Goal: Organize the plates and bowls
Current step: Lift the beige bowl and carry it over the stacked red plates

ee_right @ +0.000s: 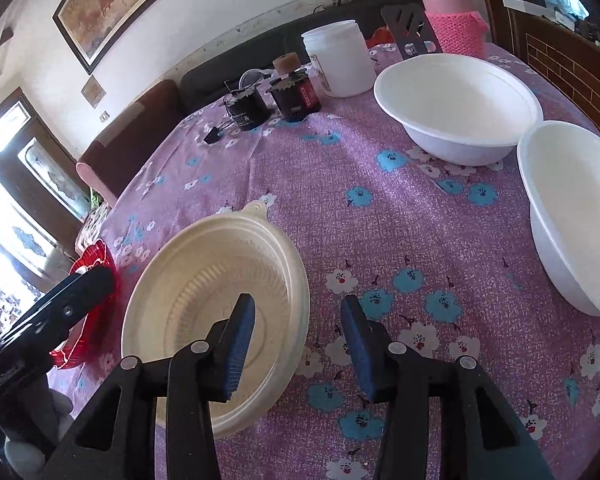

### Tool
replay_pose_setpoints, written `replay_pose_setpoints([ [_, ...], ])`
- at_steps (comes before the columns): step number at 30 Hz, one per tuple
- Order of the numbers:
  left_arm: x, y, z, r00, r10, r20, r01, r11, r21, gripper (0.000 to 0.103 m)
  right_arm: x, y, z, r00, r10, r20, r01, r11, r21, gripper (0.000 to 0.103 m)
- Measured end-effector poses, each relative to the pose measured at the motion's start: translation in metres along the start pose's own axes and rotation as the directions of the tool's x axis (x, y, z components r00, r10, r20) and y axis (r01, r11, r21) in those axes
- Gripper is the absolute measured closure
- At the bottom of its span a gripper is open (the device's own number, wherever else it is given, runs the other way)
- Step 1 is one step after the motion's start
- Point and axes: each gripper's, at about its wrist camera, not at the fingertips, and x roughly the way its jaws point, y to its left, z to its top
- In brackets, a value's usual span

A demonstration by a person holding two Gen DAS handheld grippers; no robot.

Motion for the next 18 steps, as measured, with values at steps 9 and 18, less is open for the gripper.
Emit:
replay_pose_setpoints([
  [9,0.035,0.007,0.001,0.996,-0.067,-0.066,0.064,0.996,-0.055,0.032,0.008,0.007,-0.004,1.000,-0.012,-0.019,0.011,0.999,-0.035,0.059],
  [18,0.051,-0.001,-0.009,0.975,-0.168,-0.147,0.164,0.986,-0.036,0.086,0.021,0.016,-0.010,0.998,-0.028,-0.048,0.024,0.997,-0.078,0.067],
])
